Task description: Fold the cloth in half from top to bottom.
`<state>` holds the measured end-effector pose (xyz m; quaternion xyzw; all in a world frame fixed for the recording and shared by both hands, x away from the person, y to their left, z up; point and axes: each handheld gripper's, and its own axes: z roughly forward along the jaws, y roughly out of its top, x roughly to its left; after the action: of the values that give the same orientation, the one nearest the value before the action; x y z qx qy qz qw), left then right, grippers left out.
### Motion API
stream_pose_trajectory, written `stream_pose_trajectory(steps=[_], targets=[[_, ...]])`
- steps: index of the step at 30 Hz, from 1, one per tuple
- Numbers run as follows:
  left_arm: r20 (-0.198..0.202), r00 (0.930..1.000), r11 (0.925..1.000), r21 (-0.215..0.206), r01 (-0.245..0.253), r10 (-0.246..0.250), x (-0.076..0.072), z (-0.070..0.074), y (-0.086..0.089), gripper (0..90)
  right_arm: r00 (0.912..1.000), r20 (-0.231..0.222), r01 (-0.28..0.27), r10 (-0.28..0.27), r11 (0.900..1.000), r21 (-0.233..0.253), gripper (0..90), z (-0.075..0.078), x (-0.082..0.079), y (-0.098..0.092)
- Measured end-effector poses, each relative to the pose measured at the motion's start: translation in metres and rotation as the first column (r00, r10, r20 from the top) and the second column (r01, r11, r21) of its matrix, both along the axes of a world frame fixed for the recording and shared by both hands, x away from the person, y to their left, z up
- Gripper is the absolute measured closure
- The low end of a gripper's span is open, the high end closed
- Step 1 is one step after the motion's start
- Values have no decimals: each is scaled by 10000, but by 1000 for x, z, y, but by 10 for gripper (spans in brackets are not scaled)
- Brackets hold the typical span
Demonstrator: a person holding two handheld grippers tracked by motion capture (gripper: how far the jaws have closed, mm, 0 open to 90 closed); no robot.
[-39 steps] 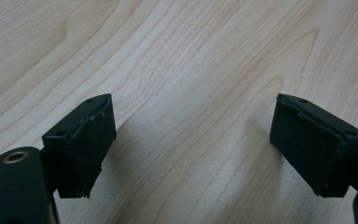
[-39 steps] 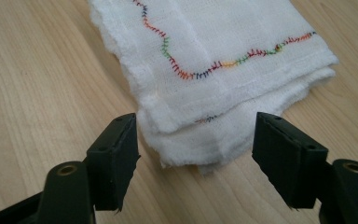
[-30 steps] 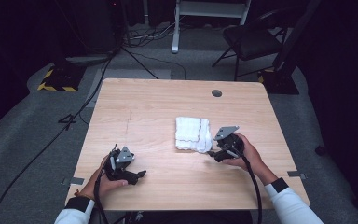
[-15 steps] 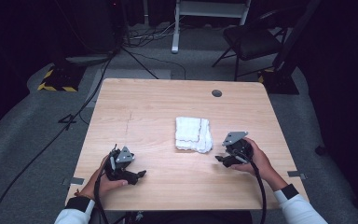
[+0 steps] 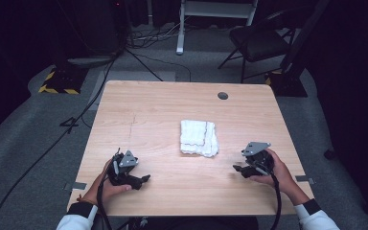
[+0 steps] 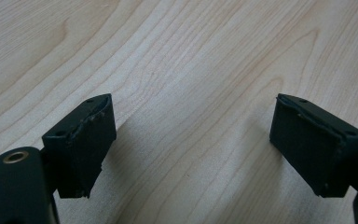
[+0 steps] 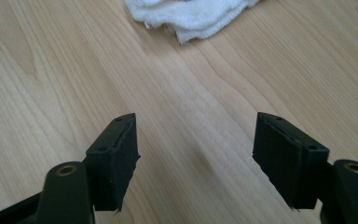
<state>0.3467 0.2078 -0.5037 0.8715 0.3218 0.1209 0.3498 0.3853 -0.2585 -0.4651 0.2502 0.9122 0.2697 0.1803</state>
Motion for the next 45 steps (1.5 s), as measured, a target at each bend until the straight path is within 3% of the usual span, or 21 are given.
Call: stream_pose_trajectory(steps=[8,17,23,28,31,35,38,45], targets=[[-4,10000,10000,-5,-10,10,0,0,0,146,9993,-56,380,-379,9992,113,315,-7,-9,-24],[-5,10000,10000,-2,-16,16,0,0,0,146,9974,-62,722,-720,9938,848,307,-16,-20,-56],[2,10000,10000,3,-21,21,0,0,0,146,9937,-173,1116,-1103,9881,1060,293,-23,-25,-74],[-7,10000,10000,-7,-18,18,0,0,0,146,9877,-274,1562,-1538,9719,1762,252,-29,-32,-93],[-7,10000,10000,-4,-16,16,0,0,0,146,9814,-415,1921,-1877,9493,2489,230,-36,-37,-107],[-10,10000,10000,-9,-19,19,0,0,0,146,9693,-391,2440,-2426,9310,2714,223,-38,-42,-115],[-5,10000,10000,1,-35,35,0,0,0,146,9649,-399,2605,-2594,9279,2668,198,-38,-42,-114],[-2,10000,10000,-2,-68,68,0,0,0,146,9643,-405,2630,-2618,9272,2666,196,-38,-42,-114]])
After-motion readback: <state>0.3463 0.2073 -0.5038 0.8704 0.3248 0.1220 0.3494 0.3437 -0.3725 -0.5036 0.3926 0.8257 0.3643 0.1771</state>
